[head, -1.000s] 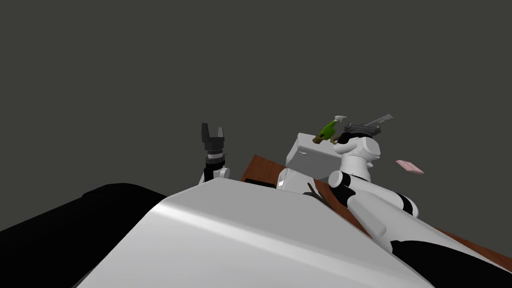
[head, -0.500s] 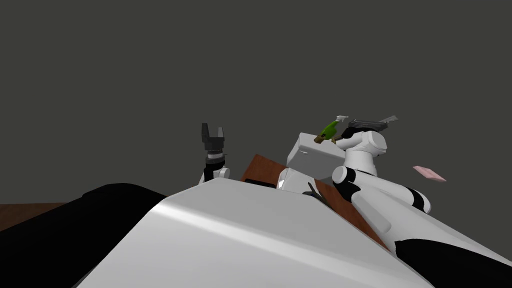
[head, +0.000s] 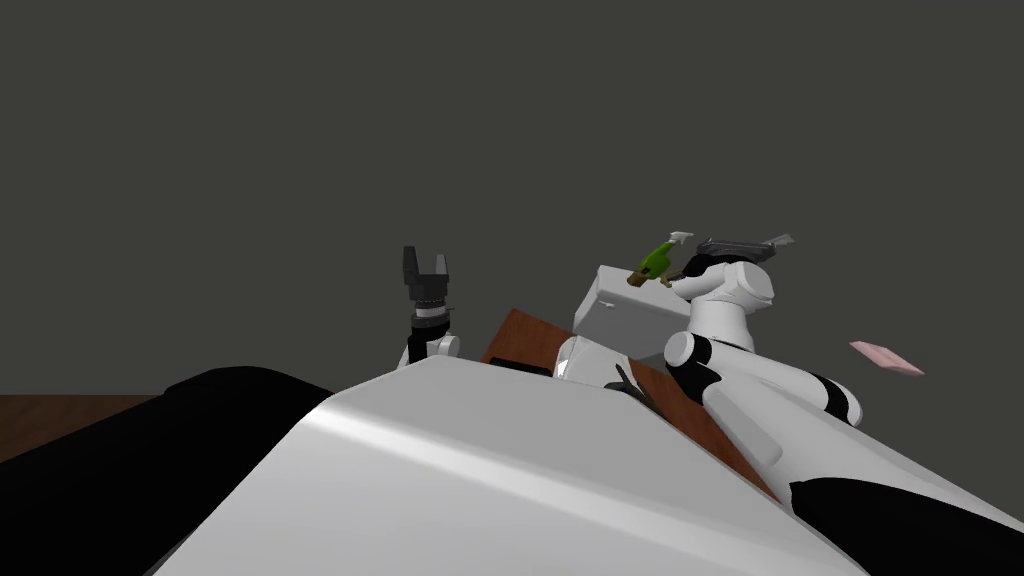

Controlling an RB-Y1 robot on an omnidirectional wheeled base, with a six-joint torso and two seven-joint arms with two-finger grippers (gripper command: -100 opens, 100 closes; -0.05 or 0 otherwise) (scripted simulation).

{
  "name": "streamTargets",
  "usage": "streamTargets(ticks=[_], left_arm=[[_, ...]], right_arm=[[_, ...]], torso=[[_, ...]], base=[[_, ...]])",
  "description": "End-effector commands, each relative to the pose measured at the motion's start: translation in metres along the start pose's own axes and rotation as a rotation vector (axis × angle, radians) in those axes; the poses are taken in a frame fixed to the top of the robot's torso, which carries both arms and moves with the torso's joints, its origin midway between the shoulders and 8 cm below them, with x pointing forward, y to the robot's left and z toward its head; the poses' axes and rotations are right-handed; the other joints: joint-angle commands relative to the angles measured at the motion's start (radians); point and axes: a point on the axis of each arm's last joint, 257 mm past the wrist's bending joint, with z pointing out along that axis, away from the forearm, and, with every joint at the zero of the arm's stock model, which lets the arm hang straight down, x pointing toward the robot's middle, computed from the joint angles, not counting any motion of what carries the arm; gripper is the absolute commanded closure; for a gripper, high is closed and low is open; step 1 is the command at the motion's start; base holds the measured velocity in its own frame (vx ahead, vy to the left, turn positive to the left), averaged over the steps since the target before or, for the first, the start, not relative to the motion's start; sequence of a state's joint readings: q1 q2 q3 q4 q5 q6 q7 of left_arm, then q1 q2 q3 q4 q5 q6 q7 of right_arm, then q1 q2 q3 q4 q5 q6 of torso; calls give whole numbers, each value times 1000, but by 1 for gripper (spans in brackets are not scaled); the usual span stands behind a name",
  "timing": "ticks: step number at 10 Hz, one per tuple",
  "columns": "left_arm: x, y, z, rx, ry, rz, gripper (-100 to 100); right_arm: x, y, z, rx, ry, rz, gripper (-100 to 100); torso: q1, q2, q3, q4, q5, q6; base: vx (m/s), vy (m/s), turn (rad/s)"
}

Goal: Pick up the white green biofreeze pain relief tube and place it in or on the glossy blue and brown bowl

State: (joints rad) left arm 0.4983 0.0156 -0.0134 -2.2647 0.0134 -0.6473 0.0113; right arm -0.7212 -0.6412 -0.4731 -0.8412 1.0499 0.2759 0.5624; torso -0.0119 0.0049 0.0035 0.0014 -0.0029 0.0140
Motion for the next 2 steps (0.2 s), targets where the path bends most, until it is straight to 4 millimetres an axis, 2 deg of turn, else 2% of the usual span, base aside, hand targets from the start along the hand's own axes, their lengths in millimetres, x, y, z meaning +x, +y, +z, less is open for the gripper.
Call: streamTargets(ticks=[1,2], left_arm=[[0,0,0,0,0,0,0],[0,0,0,0,0,0,0]], right_arm=[[0,0,0,0,0,0,0],[0,0,0,0,0,0,0]], torso=[[0,0,0,0,0,0],[0,0,0,0,0,0]], base=[[0,0,0],[0,0,0]])
